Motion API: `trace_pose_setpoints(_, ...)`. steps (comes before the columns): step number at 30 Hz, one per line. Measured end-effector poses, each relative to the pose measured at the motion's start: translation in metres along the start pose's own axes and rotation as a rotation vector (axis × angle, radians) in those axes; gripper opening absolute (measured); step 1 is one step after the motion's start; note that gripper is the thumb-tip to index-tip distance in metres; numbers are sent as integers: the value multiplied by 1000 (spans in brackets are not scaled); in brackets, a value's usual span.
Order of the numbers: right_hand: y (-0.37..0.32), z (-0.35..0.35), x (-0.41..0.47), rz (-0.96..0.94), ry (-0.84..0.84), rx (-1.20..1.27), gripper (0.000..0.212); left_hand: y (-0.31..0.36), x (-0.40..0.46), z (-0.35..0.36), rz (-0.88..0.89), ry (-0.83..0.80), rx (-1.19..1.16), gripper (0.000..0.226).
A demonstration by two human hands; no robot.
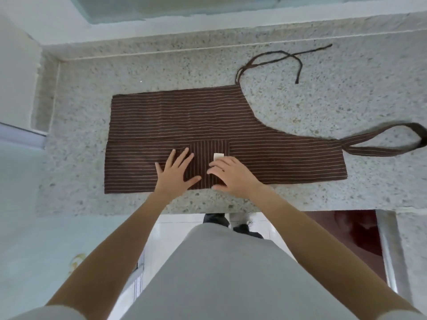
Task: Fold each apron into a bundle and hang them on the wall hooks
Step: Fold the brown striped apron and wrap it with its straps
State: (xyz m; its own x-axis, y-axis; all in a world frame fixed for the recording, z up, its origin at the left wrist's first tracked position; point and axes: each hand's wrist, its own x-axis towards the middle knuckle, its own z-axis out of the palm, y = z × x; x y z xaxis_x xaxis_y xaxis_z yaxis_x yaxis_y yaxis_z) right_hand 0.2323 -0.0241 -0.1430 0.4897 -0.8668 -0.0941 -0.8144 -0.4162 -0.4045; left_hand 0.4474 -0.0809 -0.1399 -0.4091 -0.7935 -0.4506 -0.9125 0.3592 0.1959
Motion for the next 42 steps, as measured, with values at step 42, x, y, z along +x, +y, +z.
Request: trace_pose_setpoints(42, 113, -105, 161, 579, -168, -49, 34, -135, 110, -126, -164, 162, 6, 33)
